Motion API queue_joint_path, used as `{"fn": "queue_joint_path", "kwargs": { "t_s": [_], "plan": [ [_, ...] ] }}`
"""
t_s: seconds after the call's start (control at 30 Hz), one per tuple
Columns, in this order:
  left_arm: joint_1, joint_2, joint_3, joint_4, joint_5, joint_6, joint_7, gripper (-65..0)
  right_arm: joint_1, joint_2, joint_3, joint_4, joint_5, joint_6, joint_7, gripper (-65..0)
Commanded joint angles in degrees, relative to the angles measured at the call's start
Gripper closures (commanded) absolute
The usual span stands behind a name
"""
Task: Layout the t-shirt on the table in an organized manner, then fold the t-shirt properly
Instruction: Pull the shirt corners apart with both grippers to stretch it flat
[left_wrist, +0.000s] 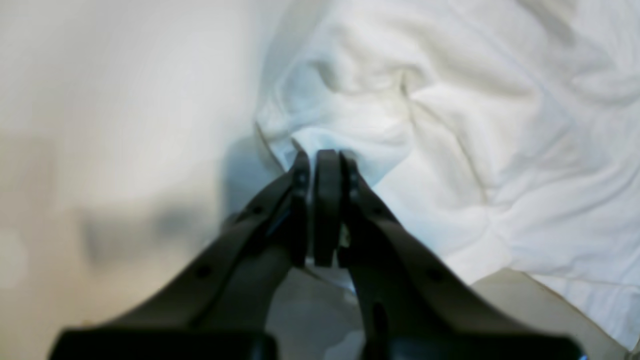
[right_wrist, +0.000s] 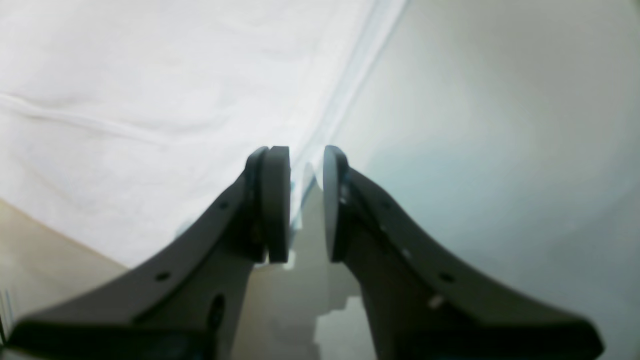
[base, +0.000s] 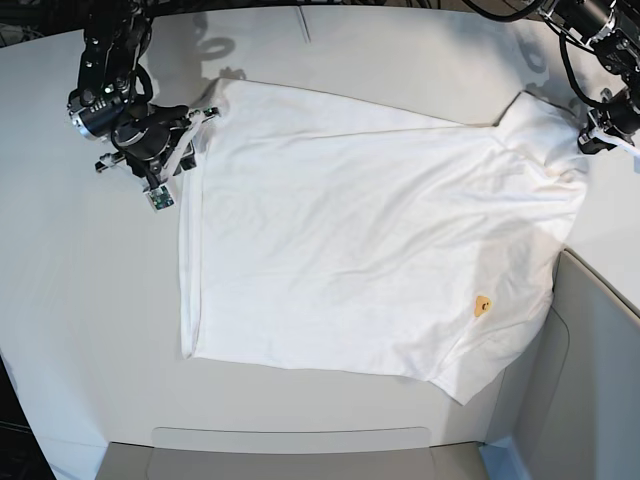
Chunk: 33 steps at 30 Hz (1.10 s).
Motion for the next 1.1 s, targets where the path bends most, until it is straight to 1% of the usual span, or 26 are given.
{"fn": "queue_joint_path", "kwargs": {
  "t_s": [0.0,0.1,0.13,0.17,0.27,0.3,0.33,0.4,0.43,0.5,0.6,0.7,0.8,0.9,1.07],
  "plan": [
    [0.15,-1.41,-0.16,1.02,-1.2,-0.08,-0.93,0.0,1.35,0.38,0.01,1.14,0.33,1.68,0.89,-12.6],
    [0.94,-1.41,-0.16,1.11,-1.56,-0.08,-0.67,0.0,2.4,-0.24,-0.61,0.97,0.33,7.05,0.1,-12.6],
    [1.21,-1.41,-0.43,1.99,-1.56,-0.08,-0.4,0.0,2.4,-0.68,-1.23,0.88,0.33,8.28,-0.69,-12.6],
    [1.29,-1.41,-0.78,3.66,-1.56,-0.08,-0.27,0.0,2.4,-1.12,-1.58,0.88,0.33,9.16,-1.66,-12.6],
    [3.58,-1.41,-0.78,8.49,-1.29,-0.08,-0.27,0.0,1.78,-1.55,0.18,0.88,0.5,9.42,-4.47,-12.6],
    [4.28,-1.41,-0.34,9.72,-1.29,-0.08,-0.27,0.0,1.17,-2.17,2.73,0.88,0.5,9.33,-5.09,-12.6],
    [4.64,-1.41,-0.16,10.25,-1.29,-0.08,-0.27,0.0,0.99,-3.58,6.25,0.88,0.68,9.6,-5.44,-12.6],
    [4.55,-1.32,-0.16,10.25,-1.2,-0.08,-0.27,0.0,0.64,-5.51,13.98,0.88,2.7,10.21,-5.7,-12.6],
    [4.46,-1.24,-0.16,10.25,-1.2,-0.08,-0.27,0.0,0.64,-5.69,17.24,0.88,4.9,11.53,-6.14,-12.6],
    [4.37,-1.15,-0.16,10.25,-1.2,-0.08,-0.27,0.0,0.38,-5.51,21.19,0.88,10.0,15.31,-8.3,-12.6],
    [4.37,-0.36,2.12,10.25,-1.2,-0.08,-0.27,0.0,1.26,-5.16,23.48,0.26,15.27,19.57,-8.3,-12.8],
    [4.37,-0.27,5.46,10.51,-1.2,-0.08,-0.27,0.0,1.7,-5.07,23.65,-1.49,16.15,19.57,-8.3,-13.0],
    [4.37,-0.09,7.31,10.51,-1.2,-0.08,-0.27,0.0,0.38,-4.63,23.83,-3.16,16.06,19.57,-8.3,-15.4],
    [4.37,-0.09,7.57,10.51,-1.2,-0.08,-0.27,0.0,-0.68,-3.93,23.57,-6.15,16.68,19.57,-8.3,-18.7],
    [4.37,-0.09,7.57,10.6,-1.2,-0.08,-0.27,0.0,0.03,-3.93,23.74,-14.51,16.68,19.57,-8.3,-19.0]
  ]
}}
